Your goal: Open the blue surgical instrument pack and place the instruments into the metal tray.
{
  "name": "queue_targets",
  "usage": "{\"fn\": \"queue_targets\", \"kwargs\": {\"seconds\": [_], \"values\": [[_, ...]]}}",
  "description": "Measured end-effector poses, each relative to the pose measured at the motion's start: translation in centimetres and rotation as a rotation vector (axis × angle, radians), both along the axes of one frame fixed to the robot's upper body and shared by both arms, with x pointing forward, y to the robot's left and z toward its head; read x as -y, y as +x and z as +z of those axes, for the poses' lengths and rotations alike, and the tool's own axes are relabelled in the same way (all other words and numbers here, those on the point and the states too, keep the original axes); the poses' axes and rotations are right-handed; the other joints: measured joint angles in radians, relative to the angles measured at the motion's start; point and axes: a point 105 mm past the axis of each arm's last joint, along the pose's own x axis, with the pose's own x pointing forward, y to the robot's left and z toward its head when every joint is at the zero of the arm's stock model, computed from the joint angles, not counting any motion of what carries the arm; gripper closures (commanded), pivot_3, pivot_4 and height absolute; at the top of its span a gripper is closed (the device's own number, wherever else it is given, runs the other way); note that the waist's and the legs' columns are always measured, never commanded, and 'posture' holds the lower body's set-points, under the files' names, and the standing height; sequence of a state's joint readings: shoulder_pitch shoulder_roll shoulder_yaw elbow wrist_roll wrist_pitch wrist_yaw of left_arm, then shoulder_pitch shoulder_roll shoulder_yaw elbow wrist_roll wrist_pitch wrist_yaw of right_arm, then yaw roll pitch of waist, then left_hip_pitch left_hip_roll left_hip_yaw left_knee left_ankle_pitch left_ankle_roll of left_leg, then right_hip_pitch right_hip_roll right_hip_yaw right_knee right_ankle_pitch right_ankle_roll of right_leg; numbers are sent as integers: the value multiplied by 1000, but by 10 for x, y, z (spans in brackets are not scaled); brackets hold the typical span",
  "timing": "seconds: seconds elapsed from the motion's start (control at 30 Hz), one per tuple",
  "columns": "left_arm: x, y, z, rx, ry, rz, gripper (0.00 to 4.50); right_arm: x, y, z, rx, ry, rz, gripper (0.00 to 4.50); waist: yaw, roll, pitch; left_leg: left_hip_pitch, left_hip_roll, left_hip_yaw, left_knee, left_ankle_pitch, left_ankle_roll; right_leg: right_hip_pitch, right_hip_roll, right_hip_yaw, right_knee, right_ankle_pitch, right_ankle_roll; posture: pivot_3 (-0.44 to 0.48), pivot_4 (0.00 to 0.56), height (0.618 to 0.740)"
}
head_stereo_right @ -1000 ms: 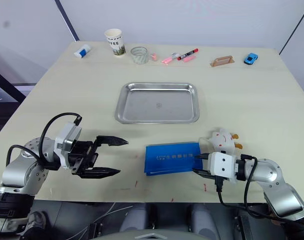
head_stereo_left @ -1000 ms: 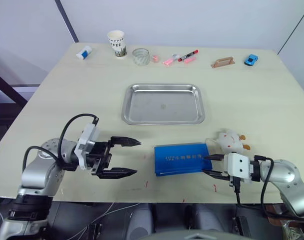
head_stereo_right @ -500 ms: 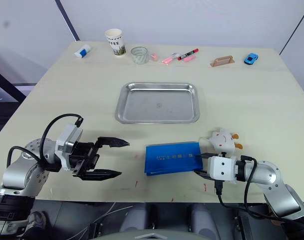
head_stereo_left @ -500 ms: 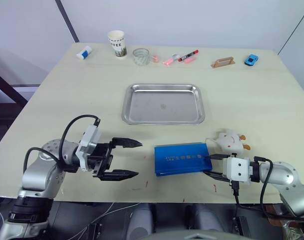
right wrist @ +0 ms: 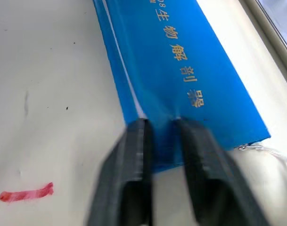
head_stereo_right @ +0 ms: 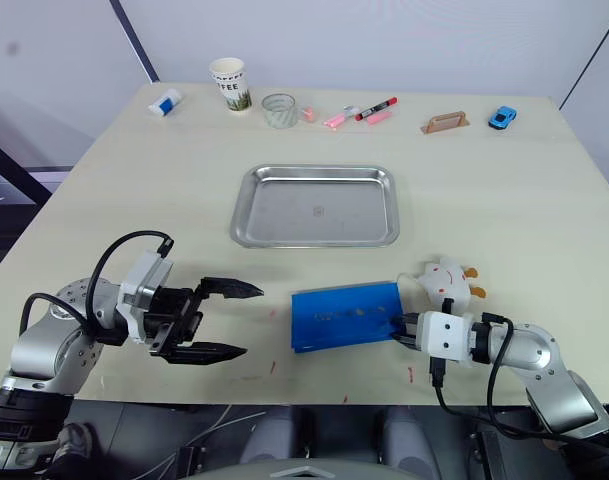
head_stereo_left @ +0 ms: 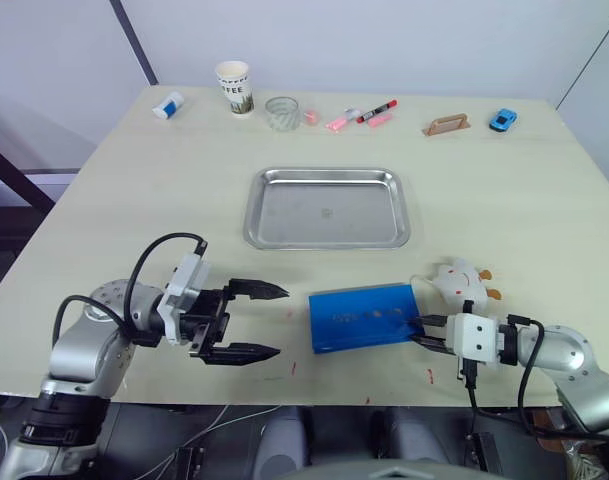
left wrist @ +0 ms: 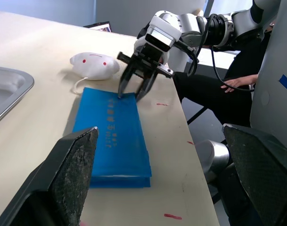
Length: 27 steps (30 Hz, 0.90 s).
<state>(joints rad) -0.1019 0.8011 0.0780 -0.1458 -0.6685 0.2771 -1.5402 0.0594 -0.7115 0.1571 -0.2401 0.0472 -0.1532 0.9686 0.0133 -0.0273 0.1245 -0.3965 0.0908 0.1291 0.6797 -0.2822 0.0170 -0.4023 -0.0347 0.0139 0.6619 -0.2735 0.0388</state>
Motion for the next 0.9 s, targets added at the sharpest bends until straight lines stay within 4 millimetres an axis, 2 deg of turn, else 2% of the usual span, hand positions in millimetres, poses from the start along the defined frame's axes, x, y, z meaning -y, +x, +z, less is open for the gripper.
{"fn": "queue_targets", "kwargs": {"seconds": [0.3, 0.4, 0.5, 0.53, 0.67, 0.77, 0.9], "values": [[1, 0, -2, -3, -9, 12, 0, 0, 1, 1, 8, 5, 13, 4488, 0, 0, 0, 0, 0, 0, 0, 0, 0, 0, 0, 0, 0, 0, 0, 0, 150, 740], [1, 1, -2, -6, -13, 21, 0, 0, 0, 6, -20, 8, 22, 4488, 0, 0, 0, 0, 0, 0, 0, 0, 0, 0, 0, 0, 0, 0, 0, 0, 150, 740], [0, -1, -5, -17, -13, 28, 0, 0, -1, 19, -54, 20, 32, 4488, 0, 0, 0, 0, 0, 0, 0, 0, 0, 0, 0, 0, 0, 0, 0, 0, 150, 740], [-1, -1, -6, -21, -14, 34, 0, 1, -1, 33, -91, 35, 39, 4488, 2, 0, 0, 0, 0, 0, 0, 0, 0, 0, 0, 0, 0, 0, 0, 0, 150, 740], [-3, 3, -2, 0, -30, 72, 0, 1, -1, 59, -282, 42, 41, 4488, 1, 1, 0, 0, 0, 0, 1, 0, 0, 0, 0, 0, 0, 0, 0, 0, 150, 740], [-1, 3, -2, 16, -48, 72, 0, 2, -1, 73, -407, 51, 31, 4488, 2, 1, 0, 0, 0, -1, 1, -1, 1, 0, 0, 0, 0, 0, 0, 0, 150, 740], [1, 4, -1, 28, -64, 76, 0, 0, -4, 82, -565, 76, 35, 4488, 1, 0, 0, -1, 0, -1, 1, -2, 4, 0, 0, 0, 0, 0, 0, 0, 150, 740]]}}
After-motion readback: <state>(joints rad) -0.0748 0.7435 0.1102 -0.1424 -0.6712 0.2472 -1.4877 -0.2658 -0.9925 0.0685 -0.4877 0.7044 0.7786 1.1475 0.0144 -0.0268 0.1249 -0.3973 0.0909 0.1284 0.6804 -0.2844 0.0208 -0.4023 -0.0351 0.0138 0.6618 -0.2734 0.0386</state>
